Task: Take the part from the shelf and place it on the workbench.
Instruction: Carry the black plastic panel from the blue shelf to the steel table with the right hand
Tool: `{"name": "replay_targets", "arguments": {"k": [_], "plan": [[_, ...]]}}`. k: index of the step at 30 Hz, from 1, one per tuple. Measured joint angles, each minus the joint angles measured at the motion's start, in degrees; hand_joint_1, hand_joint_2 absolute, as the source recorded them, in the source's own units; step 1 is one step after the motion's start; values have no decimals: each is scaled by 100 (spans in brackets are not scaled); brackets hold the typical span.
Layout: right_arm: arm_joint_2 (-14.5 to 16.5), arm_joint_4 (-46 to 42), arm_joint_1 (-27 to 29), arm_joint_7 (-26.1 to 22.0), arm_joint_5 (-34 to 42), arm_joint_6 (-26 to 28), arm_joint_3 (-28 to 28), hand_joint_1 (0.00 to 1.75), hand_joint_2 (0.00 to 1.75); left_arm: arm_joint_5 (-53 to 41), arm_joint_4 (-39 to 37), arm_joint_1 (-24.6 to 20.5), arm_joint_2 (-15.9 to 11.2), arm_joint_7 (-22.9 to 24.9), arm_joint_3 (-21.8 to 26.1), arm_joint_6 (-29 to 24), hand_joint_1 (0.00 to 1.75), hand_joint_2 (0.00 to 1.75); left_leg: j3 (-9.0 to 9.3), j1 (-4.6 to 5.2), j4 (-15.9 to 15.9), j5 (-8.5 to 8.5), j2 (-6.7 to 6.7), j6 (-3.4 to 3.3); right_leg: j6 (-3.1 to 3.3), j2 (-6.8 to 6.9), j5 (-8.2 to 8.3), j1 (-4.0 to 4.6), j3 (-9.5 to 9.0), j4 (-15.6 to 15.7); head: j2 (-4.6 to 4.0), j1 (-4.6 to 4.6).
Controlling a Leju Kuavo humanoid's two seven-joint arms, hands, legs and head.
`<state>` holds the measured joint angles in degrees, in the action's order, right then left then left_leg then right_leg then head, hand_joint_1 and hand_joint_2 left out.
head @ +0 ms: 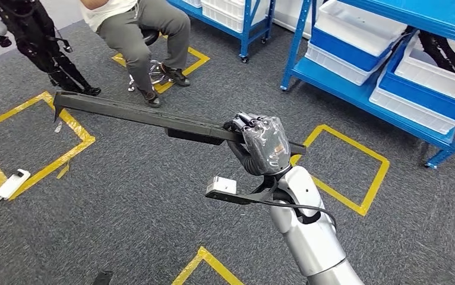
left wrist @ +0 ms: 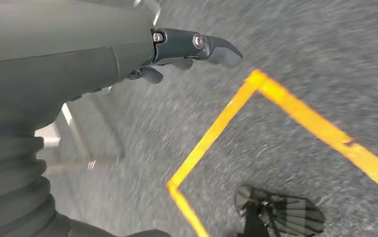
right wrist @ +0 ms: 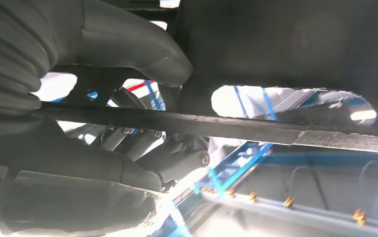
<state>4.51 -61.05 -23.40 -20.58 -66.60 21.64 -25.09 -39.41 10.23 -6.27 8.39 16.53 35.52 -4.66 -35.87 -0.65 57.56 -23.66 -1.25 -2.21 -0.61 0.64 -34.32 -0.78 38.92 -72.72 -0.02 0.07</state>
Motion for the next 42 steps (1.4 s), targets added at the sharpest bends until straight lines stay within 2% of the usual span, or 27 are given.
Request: {"name": "replay_targets", "arguments": {"k": [1, 2, 3, 5, 7, 9, 10, 12, 14, 16, 17, 18, 20, 22, 23, 25, 27, 28, 30, 31, 32, 33, 35, 36, 38, 40, 42], "plan": [[-9, 40, 8, -14, 8, 24, -11, 175, 175, 34, -5, 32, 15, 44, 54, 14, 0, 175, -5, 1, 2, 3, -82, -5, -14, -25, -50, 2, 115, -224, 1, 3], [-16, 74, 14, -30, 12, 50, -24, 175, 175, 60, -10, 66, 33, 80, 104, 30, 0, 175, -5, 2, 4, 7, -161, -4, -48, -42, -8, 4, 123, -223, 0, 7], [-19, 104, 15, -46, 16, 83, -40, 175, 175, 78, -13, 93, 53, 114, 149, 40, 0, 175, -4, 3, 6, 12, -240, 2, -92, -67, 117, 5, 13, 12, 0, 6], [-19, 157, -9, -72, 28, 138, -82, 175, 175, 95, -15, 120, 88, 172, 211, 45, 0, 175, -12, 16, 20, 23, -384, 29, -153, -229, 437, -6, -366, 825, 0, 10], [-7, 209, -48, -85, 45, 164, -131, 175, 175, 100, -15, 123, 115, 220, 247, 47, 0, 175, -40, 32, 34, 33, -501, 79, -128, -375, 615, -3, -606, 1346, 0, -3], [26, 260, -90, -88, 58, 167, -181, 175, 175, 104, -18, 136, 131, 267, 291, 67, 0, 175, -75, 20, 25, 57, -593, 154, -47, -346, 654, 33, -642, 1412, 0, -16], [55, 285, -117, -87, 65, 166, -207, 175, 175, 103, -20, 147, 132, 304, 315, 80, 0, 175, -96, 5, 33, 60, -584, 189, -4, -299, 672, 8, -646, 1421, -1, -19], [117, 327, -175, -81, 83, 163, -252, 175, 175, 88, -24, 159, 131, 394, 348, 98, 0, 175, -199, 6, 233, -67, -340, 251, 96, -196, 709, -57, -667, 1454, -1, -40], [148, 361, -204, -78, 100, 161, -289, 175, 175, 59, -25, 156, 135, 464, 359, 102, 0, 175, -487, -11, 856, -406, -23, 312, 171, -72, 704, -47, -688, 1466, -1, -63], [158, 398, -206, -78, 104, 158, -335, 175, 175, 43, -26, 156, 146, 509, 362, 102, 0, 175, -810, -63, 1512, -658, 74, 374, 199, 67, 689, -12, -697, 1465, -1, -67], [166, 417, -205, -78, 105, 157, -360, 175, 175, 52, -26, 158, 152, 529, 366, 98, 0, 175, -860, -86, 1605, -647, 95, 397, 203, 130, 683, -5, -699, 1464, -1, -70], [176, 430, -206, -77, 108, 155, -381, 175, 175, 69, -26, 159, 154, 543, 375, 94, 0, 175, -780, -107, 1448, -526, 125, 415, 197, 185, 675, -4, -703, 1463, -1, -70], [196, 439, -214, -72, 114, 155, -412, 175, 175, 106, -26, 156, 163, 564, 405, 90, 0, 175, -372, -117, 700, -193, 289, 417, 166, 281, 649, 1, -724, 1463, -1, -74], [205, 439, -222, -61, 118, 152, -427, 175, 175, 126, -25, 149, 180, 572, 446, 98, 0, 175, -80, -82, 161, -28, 413, 354, 108, 362, 617, 39, -740, 1464, 0, -66], [207, 438, -219, -54, 117, 149, -434, 175, 175, 131, -25, 147, 191, 576, 465, 103, 0, 175, -52, -53, 96, -34, 416, 308, 77, 402, 608, 53, -746, 1473, 0, -57], [210, 432, -206, -29, 113, 141, -454, 175, 175, 125, -25, 153, 200, 584, 493, 99, 0, 175, -52, -38, 59, -11, 311, 212, 12, 458, 589, 57, -761, 1490, 0, -50], [206, 422, -195, -5, 107, 136, -472, 175, 175, 113, -25, 155, 215, 587, 508, 79, 0, 175, -15, -46, -13, 28, 216, 120, -23, 306, 482, 49, -706, 1327, 0, -39], [197, 418, -183, 4, 105, 135, -475, 175, 175, 111, -24, 151, 221, 587, 513, 67, 0, 175, 6, -55, -42, 46, 166, 79, -14, 181, 362, 42, -597, 1084, 0, -29], [165, 418, -131, 14, 102, 135, -478, 175, 175, 104, -24, 141, 229, 586, 520, 57, 0, 175, 6, -45, -42, 48, 49, 38, 32, 4, 68, 16, -229, 341, 0, -16], [146, 418, -93, 21, 98, 135, -479, 175, 175, 98, -24, 141, 231, 585, 523, 62, 0, 175, 4, -43, -41, 48, -23, 35, 30, -20, -25, 9, -53, 24, -1, -10], [130, 418, -61, 27, 94, 135, -480, 175, 175, 81, -24, 145, 233, 585, 526, 69, 0, 175, 4, -43, -39, 48, -97, 34, 2, -32, -35, 4, 47, -122, -1, -8], [118, 415, -39, 35, 89, 135, -480, 175, 175, 59, -24, 148, 236, 585, 529, 78, 0, 175, 5, -44, -37, 49, -171, 37, -47, -42, 50, -3, 34, -41, -1, -5], [102, 403, -20, 46, 83, 135, -481, 175, 175, 7, -24, 152, 240, 583, 531, 90, 0, 175, 7, -46, -24, 49, -318, 57, -160, -156, 390, -46, -273, 675, 0, -4], [95, 395, -13, 51, 80, 135, -481, 175, 175, -10, -24, 152, 242, 578, 531, 95, 0, 175, 1, -37, -9, 43, -385, 82, -180, -235, 535, -63, -438, 1039, -1, -4], [82, 375, 10, 51, 71, 135, -484, 175, 175, -30, -24, 157, 241, 567, 531, 104, 0, 175, -24, -22, 9, 45, -479, 148, -139, -327, 670, -70, -606, 1395, -1, -13], [82, 350, 29, 52, 63, 135, -487, 175, 175, -50, -24, 177, 240, 561, 531, 108, 0, 175, -52, -39, 4, 61, -528, 210, -46, -261, 700, -55, -620, 1411, -1, -20], [96, 316, 30, 61, 62, 135, -485, 175, 175, -64, -24, 193, 239, 561, 531, 110, 0, 175, -123, -51, 138, -27, -340, 258, 38, -184, 725, -65, -634, 1425, 0, -38]]}}
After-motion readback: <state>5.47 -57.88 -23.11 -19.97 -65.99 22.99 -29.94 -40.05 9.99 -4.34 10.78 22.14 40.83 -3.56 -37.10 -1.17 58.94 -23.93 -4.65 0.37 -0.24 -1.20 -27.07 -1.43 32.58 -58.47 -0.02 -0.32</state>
